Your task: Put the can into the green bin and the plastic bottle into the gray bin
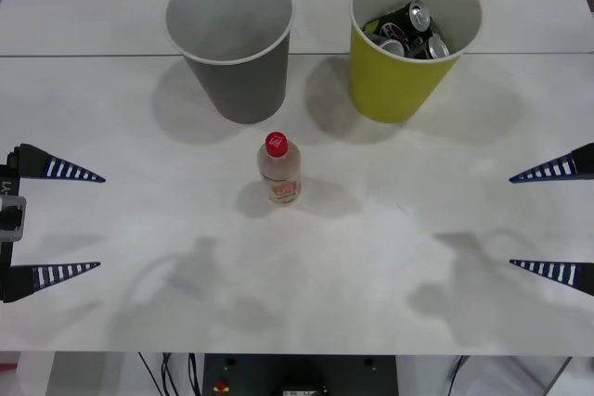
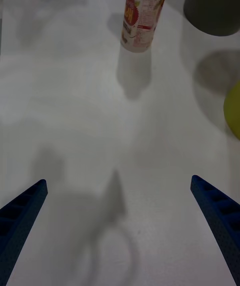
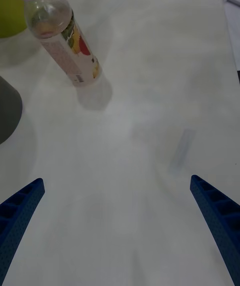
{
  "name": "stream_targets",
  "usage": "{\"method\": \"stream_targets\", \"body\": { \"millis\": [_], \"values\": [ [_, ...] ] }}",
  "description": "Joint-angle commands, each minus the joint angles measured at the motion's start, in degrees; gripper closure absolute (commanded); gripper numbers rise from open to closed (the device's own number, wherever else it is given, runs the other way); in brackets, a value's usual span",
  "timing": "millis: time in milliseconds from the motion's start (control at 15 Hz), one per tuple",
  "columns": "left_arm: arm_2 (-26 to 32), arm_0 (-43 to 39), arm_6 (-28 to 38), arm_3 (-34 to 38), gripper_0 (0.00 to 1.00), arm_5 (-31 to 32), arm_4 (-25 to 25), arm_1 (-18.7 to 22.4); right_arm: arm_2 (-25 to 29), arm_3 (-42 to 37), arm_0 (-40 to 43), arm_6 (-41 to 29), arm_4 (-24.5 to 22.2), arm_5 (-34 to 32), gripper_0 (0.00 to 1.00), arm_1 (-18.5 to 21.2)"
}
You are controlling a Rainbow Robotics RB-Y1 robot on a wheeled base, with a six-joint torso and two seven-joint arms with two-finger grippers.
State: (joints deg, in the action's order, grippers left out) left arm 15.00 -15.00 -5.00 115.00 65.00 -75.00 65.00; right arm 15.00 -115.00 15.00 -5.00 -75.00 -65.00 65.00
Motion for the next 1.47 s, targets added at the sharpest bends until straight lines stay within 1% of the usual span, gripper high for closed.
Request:
{"method": "stream_targets", "body": {
  "millis": [67,200,533,600,800,933,1200,1333,1467],
  "values": [
    [0.00,0.00,0.00,0.00,0.00,0.00,0.00,0.00,0.00,0.00,0.00,0.00,0.00,0.00,0.00,0.00],
    [-0.41,-1.17,0.43,-1.71,0.00,-0.22,0.20,-0.14,0.00,0.00,0.00,0.00,0.00,0.00,0.00,0.00],
    [-0.41,-1.08,0.96,-2.06,0.00,-1.54,0.82,0.04,0.00,0.00,0.00,0.00,0.00,0.00,0.00,0.00],
    [-0.85,-0.82,1.05,-2.59,0.00,-1.98,1.61,-0.05,0.00,0.00,0.00,0.00,0.00,0.00,0.00,0.00],
    [-6.12,2.96,-0.10,-8.65,0.00,-3.04,7.59,-0.84,0.00,0.00,0.00,0.00,0.00,0.00,0.00,0.00],
    [-8.58,6.04,-3.26,-12.26,0.00,-3.04,9.26,-2.51,0.00,0.00,0.00,0.00,0.00,0.00,0.00,0.00],
    [-12.71,12.36,-5.37,-18.50,0.00,-3.04,9.87,-7.17,0.00,0.00,0.00,0.00,0.00,0.00,0.00,0.00],
    [-13.95,14.82,-10.73,-22.28,0.00,-3.30,9.96,-9.98,0.00,0.00,0.00,0.00,0.00,0.00,0.00,0.00],
    [-15.00,16.05,-14.25,-24.65,0.00,-3.39,11.10,-12.18,0.00,0.00,0.00,0.00,0.00,0.00,0.00,0.00]
  ]
}}
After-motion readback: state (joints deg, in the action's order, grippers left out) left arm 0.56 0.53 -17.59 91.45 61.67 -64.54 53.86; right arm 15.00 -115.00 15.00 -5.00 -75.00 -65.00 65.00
